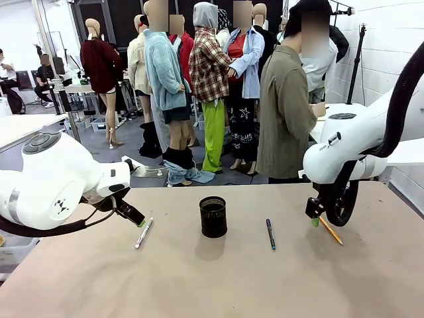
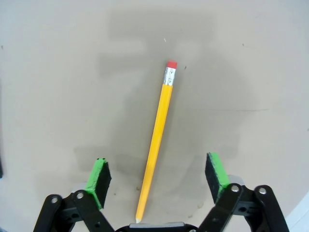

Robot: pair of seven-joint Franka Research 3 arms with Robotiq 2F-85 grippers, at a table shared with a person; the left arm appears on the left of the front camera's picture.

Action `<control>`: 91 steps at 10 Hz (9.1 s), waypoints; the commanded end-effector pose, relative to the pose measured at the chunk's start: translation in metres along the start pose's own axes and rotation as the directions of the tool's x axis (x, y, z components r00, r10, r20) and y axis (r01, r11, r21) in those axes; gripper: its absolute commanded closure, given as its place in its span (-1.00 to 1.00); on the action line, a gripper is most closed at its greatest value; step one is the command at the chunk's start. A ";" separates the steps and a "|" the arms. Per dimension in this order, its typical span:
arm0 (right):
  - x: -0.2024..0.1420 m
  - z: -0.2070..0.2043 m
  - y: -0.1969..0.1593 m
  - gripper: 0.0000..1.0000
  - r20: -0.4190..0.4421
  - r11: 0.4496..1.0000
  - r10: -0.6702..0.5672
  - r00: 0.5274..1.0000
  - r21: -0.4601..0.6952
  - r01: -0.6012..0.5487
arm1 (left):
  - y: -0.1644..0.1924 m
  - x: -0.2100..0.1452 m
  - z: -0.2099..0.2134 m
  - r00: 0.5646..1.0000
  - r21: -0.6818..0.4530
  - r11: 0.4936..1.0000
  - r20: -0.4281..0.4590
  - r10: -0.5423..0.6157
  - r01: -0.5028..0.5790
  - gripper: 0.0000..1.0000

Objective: Place the pens into the pen holder.
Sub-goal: Pick up a writing instrument from the table and place it into the Pen holder.

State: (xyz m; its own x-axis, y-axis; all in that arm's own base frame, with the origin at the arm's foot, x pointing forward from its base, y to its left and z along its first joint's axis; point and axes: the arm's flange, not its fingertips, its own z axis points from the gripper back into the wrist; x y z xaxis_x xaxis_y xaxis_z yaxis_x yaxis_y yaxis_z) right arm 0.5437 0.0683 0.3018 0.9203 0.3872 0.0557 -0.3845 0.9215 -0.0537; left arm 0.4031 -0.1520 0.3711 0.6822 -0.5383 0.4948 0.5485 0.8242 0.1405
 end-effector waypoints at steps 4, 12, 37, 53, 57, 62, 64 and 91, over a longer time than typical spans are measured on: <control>0.008 -0.006 -0.008 0.43 -0.035 0.998 -0.009 0.999 0.055 0.011 | 0.001 0.000 0.000 1.000 0.000 1.000 0.001 0.003 -0.003 -1.00; 0.003 0.011 0.001 1.00 -0.072 0.991 0.086 0.994 0.108 -0.078 | 0.001 0.000 0.000 1.000 0.000 1.000 0.001 0.003 -0.003 -1.00; 0.113 0.106 0.191 1.00 0.968 0.016 0.250 0.020 0.017 -1.000 | 0.001 0.000 0.000 1.000 0.000 1.000 0.001 0.003 -0.003 -1.00; 0.075 0.086 0.152 -0.37 0.913 0.148 0.380 0.149 0.099 -0.984 | 0.001 0.000 0.000 1.000 0.000 1.000 0.001 0.003 -0.003 -1.00; 0.047 0.156 0.124 -0.37 0.682 0.595 0.505 0.529 0.169 -0.786 | 0.001 0.000 0.000 1.000 0.000 1.000 0.001 0.003 -0.003 -1.00; 0.087 0.163 0.134 -0.37 -0.069 0.935 0.291 0.954 0.231 -0.268 | 0.001 0.000 0.000 1.000 0.000 1.000 0.001 0.003 -0.003 -1.00; 0.095 0.143 0.143 -0.37 -0.263 0.959 0.218 0.940 0.235 -0.156 | 0.001 0.000 0.000 1.000 0.000 1.000 0.001 0.003 -0.003 -1.00; 0.063 0.013 0.163 1.00 -0.108 0.998 0.021 0.994 0.064 -0.014 | 0.001 0.000 0.000 1.000 0.000 1.000 0.001 0.003 -0.003 -1.00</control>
State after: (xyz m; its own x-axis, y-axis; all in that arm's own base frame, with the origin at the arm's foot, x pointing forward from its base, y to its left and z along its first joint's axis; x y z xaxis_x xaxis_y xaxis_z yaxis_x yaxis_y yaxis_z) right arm 0.5477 0.2500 0.3064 0.9359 0.3361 -0.1056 -0.3363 0.9416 0.0164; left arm 0.4032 -0.1526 0.3712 0.6814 -0.5396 0.4946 0.5494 0.8235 0.1416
